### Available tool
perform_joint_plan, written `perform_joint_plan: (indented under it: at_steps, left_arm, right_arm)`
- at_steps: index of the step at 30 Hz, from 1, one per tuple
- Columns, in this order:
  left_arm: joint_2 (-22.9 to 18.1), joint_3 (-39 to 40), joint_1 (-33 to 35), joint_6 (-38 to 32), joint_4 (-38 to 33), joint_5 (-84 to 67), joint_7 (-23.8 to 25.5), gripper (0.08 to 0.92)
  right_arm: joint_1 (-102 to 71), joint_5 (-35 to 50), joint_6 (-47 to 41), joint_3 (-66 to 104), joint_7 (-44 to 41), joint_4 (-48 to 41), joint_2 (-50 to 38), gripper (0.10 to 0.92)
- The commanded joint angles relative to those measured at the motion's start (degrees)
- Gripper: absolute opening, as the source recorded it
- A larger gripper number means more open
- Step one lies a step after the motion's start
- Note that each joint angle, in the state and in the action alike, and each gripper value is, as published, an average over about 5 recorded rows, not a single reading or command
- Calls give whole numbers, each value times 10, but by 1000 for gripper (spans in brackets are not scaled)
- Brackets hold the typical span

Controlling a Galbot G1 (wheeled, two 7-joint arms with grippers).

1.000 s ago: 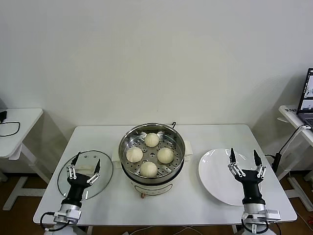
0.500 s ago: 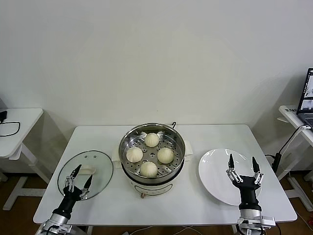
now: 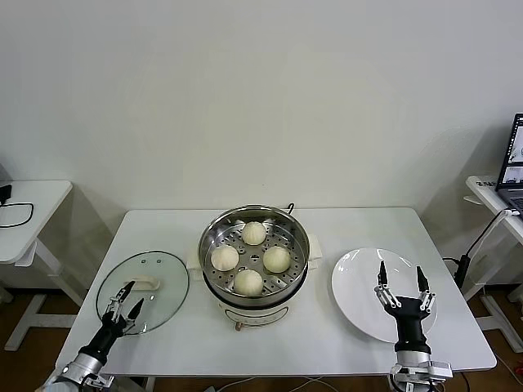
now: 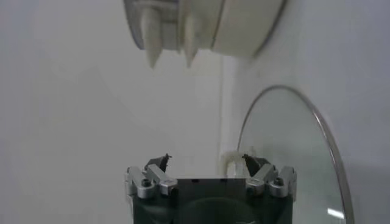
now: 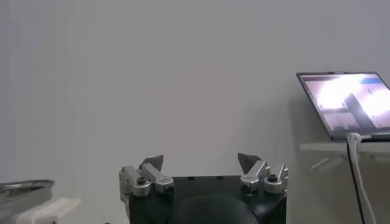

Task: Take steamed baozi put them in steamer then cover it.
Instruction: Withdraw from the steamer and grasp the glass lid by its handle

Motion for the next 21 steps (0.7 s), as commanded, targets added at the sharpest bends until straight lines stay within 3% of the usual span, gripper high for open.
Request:
perform_joint_plan:
  at_steps: [1,21]
  left_arm:
    - [8,-2,-40,20,25,51,-14,823]
    - [4,27,-119,70,88,60,-8,823]
  right_arm:
    - [1,-3,4,0,-1,-10,2,823]
    - [-3,-11,12,5,-4,-15,1,823]
